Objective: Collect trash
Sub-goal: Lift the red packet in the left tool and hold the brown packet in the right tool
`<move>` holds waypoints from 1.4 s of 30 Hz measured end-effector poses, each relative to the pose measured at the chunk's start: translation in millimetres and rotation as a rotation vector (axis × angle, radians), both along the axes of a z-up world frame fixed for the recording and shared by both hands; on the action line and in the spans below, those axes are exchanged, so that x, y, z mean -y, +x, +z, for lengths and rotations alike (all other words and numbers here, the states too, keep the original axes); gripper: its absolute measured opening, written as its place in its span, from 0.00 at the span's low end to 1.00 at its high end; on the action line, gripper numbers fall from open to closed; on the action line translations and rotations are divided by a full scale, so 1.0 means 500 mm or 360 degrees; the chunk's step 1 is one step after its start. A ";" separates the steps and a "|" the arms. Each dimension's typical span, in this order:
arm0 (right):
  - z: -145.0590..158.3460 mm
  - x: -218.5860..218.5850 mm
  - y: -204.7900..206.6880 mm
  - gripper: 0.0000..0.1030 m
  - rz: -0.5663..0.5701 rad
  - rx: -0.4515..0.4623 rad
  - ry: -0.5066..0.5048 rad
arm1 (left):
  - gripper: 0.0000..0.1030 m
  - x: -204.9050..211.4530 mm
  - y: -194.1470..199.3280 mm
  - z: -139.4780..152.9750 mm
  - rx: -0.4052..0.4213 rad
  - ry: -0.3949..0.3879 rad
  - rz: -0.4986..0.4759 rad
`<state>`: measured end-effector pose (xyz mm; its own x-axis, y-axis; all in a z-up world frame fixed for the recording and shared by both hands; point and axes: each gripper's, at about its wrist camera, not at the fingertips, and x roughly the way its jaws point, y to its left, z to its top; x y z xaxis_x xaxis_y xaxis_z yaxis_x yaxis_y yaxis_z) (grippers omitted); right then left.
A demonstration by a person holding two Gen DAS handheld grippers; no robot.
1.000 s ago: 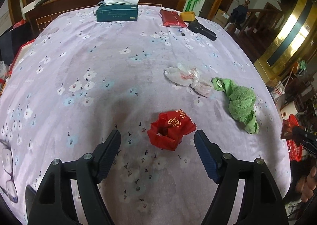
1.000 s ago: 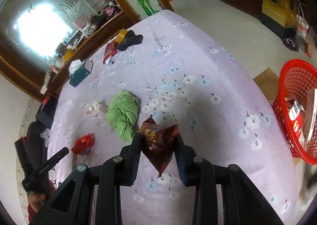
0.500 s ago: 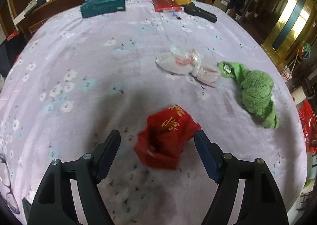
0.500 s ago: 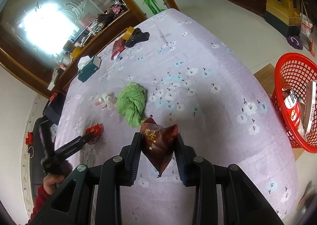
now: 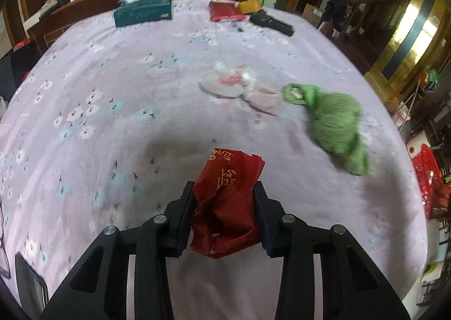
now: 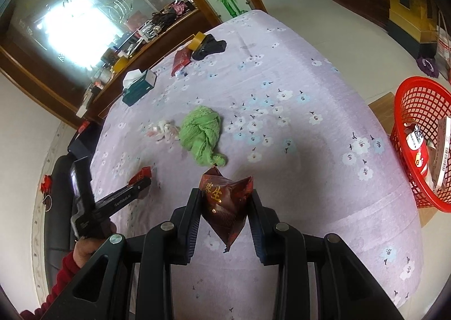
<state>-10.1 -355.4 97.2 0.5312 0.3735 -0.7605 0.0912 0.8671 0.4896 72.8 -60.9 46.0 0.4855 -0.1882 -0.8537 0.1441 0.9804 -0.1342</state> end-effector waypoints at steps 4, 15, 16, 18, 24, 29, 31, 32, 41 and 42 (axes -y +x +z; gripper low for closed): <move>0.001 -0.007 -0.010 0.34 0.0032 0.0008 0.0010 | 0.37 0.029 -0.053 0.032 0.0034 -0.0047 -0.0032; 0.008 -0.005 -0.049 0.34 0.0142 0.0049 0.0001 | 0.37 0.129 -0.179 0.092 0.0094 -0.0046 -0.0095; 0.010 -0.001 -0.053 0.34 0.0147 0.0055 0.0002 | 0.37 0.139 -0.187 0.097 0.0103 -0.0041 -0.0102; 0.015 0.008 -0.058 0.34 0.0157 0.0069 0.0006 | 0.37 0.157 -0.199 0.106 0.0117 -0.0032 -0.0121; 0.033 0.033 -0.072 0.34 0.0166 0.0119 -0.0011 | 0.37 0.192 -0.220 0.128 0.0148 -0.0021 -0.0128; 0.044 0.060 -0.086 0.34 0.0155 0.0140 -0.0004 | 0.37 0.214 -0.229 0.137 0.0158 -0.0018 -0.0134; 0.046 0.068 -0.088 0.34 0.0154 0.0149 0.0001 | 0.37 0.226 -0.233 0.139 0.0162 -0.0010 -0.0141; 0.047 0.071 -0.090 0.34 0.0156 0.0151 0.0002 | 0.37 0.230 -0.234 0.141 0.0163 -0.0007 -0.0146; 0.051 0.106 -0.110 0.34 0.0129 0.0166 0.0011 | 0.37 0.270 -0.245 0.147 0.0165 0.0011 -0.0187; 0.052 0.110 -0.111 0.34 0.0127 0.0169 0.0010 | 0.37 0.273 -0.245 0.148 0.0165 0.0011 -0.0191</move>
<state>-65.6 -410.3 123.2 0.5770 0.4225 -0.6990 -0.0305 0.8663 0.4985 -49.7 -197.4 119.9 0.5452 -0.2446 -0.8018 0.2729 0.9562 -0.1061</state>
